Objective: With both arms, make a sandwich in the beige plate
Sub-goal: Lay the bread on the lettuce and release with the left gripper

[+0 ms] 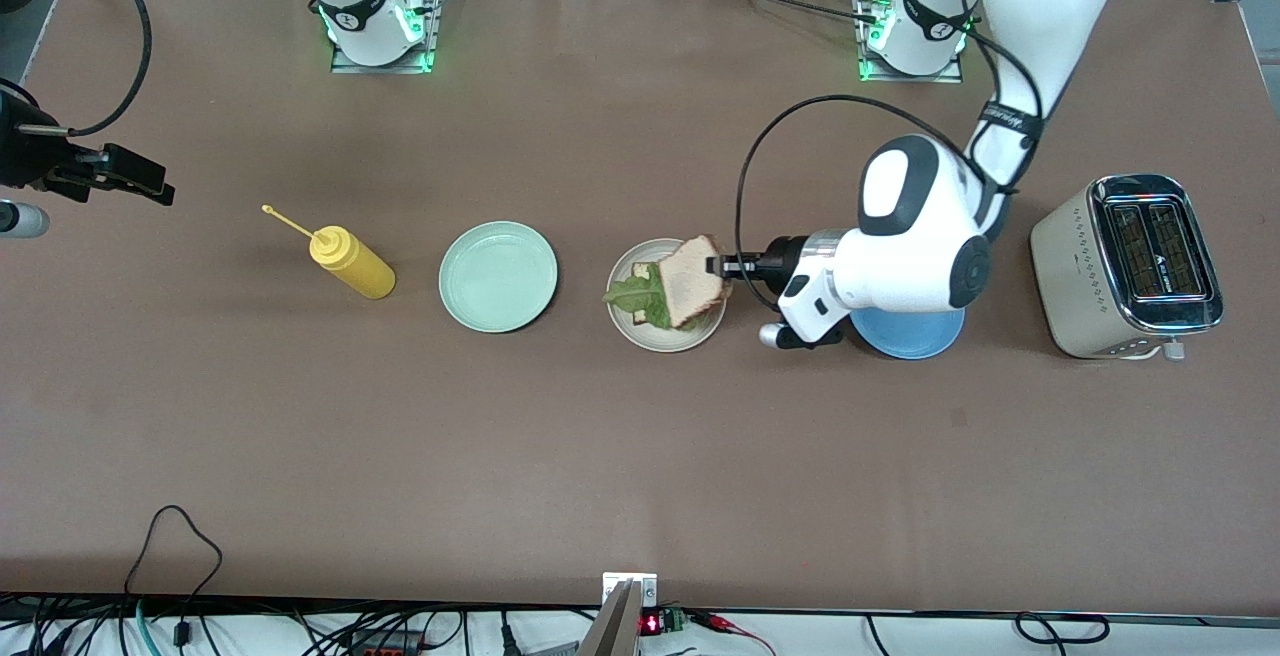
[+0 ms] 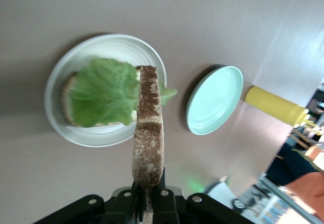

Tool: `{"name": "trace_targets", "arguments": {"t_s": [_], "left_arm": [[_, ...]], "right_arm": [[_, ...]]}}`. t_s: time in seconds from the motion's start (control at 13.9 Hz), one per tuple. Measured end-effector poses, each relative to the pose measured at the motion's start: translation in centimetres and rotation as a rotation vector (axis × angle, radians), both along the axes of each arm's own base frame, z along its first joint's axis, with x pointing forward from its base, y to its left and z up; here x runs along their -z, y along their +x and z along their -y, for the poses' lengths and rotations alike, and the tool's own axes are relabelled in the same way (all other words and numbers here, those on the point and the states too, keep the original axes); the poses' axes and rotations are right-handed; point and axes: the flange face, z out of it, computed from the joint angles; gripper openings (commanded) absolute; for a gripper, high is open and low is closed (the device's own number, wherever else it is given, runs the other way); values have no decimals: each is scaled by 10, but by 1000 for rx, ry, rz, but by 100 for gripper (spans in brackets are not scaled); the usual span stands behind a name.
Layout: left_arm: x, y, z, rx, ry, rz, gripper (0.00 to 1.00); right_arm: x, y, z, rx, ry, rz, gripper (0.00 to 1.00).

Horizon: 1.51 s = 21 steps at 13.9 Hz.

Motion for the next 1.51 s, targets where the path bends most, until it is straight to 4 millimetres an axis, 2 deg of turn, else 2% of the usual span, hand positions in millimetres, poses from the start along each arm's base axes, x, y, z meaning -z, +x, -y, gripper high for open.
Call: {"name": "trace_targets", "arguments": {"t_s": [0.22,0.36,0.86,1.22,1.29,1.36,1.51], "left_arm": [[34,-12,30,-5,-4,-23,0],[49,-17,37,26,-9,-20,0],[76,-18,33,106,-39,22,1],[102,-11,14,137,-61,43,4],[108,-10,10,143,-66,46,11],[114,-10,8,145,-70,44,22],[126,-11,5,136,-83,27,62]], "right_arm": [[0,0,0,0,0,0,100],[0,0,0,0,0,1,100],[0,0,0,0,0,2,100],[0,1,0,0,0,6,100],[-1,1,0,0,0,9,100],[-1,1,0,0,0,11,100],[-1,2,0,0,0,12,100]]}}
